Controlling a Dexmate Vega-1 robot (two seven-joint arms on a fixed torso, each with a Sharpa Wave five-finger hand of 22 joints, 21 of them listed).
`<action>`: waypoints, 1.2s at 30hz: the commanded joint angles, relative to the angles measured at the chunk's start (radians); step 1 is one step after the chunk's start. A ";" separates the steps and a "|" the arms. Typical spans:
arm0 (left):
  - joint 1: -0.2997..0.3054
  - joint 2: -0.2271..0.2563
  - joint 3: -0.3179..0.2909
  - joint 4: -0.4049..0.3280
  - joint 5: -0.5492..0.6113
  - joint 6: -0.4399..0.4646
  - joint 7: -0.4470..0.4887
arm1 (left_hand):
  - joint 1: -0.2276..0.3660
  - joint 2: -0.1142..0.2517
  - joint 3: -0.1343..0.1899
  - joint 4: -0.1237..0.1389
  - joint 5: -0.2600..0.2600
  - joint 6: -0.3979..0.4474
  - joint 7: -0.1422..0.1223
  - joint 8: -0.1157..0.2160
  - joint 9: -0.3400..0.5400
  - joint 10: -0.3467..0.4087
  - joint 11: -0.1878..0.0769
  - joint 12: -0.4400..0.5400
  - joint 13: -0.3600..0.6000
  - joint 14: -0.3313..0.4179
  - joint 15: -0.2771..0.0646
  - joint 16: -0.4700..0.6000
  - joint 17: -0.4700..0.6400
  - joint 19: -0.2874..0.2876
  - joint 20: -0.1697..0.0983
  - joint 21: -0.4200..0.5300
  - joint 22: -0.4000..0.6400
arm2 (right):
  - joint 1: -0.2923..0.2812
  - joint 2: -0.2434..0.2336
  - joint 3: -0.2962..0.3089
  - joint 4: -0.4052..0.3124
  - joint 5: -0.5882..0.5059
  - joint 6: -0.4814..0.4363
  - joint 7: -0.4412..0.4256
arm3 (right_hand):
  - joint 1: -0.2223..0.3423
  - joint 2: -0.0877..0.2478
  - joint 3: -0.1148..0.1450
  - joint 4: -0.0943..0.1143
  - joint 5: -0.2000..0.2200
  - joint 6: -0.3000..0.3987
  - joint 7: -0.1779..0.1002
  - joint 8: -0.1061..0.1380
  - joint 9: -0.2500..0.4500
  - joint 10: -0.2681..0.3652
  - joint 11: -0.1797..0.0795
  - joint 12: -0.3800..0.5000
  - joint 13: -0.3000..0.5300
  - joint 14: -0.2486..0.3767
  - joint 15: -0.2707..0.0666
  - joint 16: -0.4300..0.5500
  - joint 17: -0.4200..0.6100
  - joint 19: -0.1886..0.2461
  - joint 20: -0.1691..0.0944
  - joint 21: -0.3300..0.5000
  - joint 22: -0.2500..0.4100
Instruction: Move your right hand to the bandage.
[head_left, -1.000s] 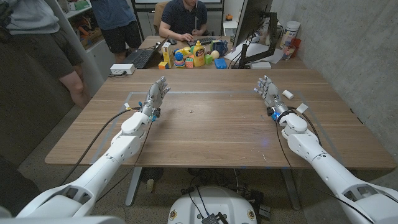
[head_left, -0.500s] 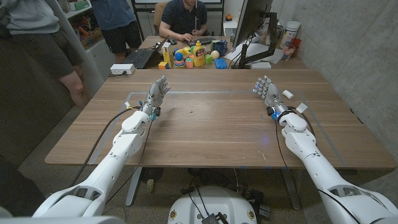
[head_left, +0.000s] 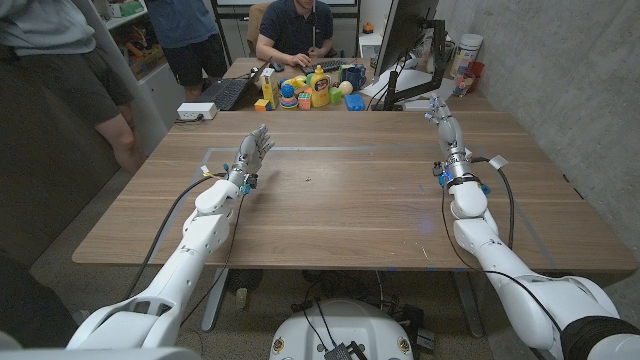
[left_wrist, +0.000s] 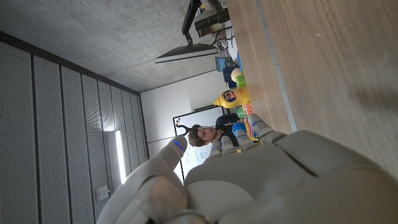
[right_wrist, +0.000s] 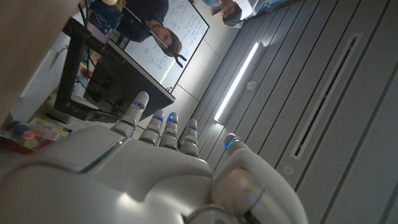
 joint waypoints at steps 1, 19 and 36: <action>-0.021 -0.026 -0.037 0.043 0.032 -0.005 -0.042 | -0.003 0.100 0.004 0.000 0.003 -0.055 -0.007 0.003 0.002 -0.007 -0.006 0.003 0.002 -0.013 -0.009 0.009 0.003 -0.004 0.002 -0.004 0.003 | 0.145 -0.093 -0.136 0.212 -0.516 0.322 -0.617 | 0.001 -0.017 -0.002 -0.010 -0.003 0.015 0.004 0.004 0.003 0.017 -0.018 0.006 0.001 0.006 -0.003 -0.004 0.002 0.014 -0.009 -0.003 -0.003; -0.067 -0.043 -0.046 0.137 0.045 -0.044 -0.094 | -0.004 0.099 0.004 -0.002 0.003 -0.056 -0.008 0.003 0.002 -0.009 -0.005 0.003 0.002 -0.015 -0.008 0.009 0.001 -0.004 -0.003 -0.007 0.003 | 0.156 -0.159 -0.109 0.026 -1.102 0.070 -1.033 | 0.008 -0.088 -0.046 -0.035 -0.018 0.033 -0.031 -0.004 0.005 0.040 -0.056 0.003 -0.001 0.047 -0.011 -0.007 0.004 0.080 0.133 -0.015 -0.013; -0.105 -0.058 -0.032 0.196 0.064 -0.081 -0.117 | -0.005 0.099 0.004 -0.004 0.004 -0.056 -0.008 0.003 0.002 -0.008 -0.006 0.003 0.002 -0.015 -0.009 0.009 -0.001 -0.002 -0.007 -0.010 0.004 | 0.191 -0.118 0.034 0.044 -1.377 -0.238 -1.033 | -0.015 -0.127 -0.094 -0.030 -0.025 -0.121 -0.022 -0.037 0.012 -0.090 -0.036 -0.029 0.003 -0.040 0.011 -0.051 0.009 0.045 0.139 -0.090 -0.017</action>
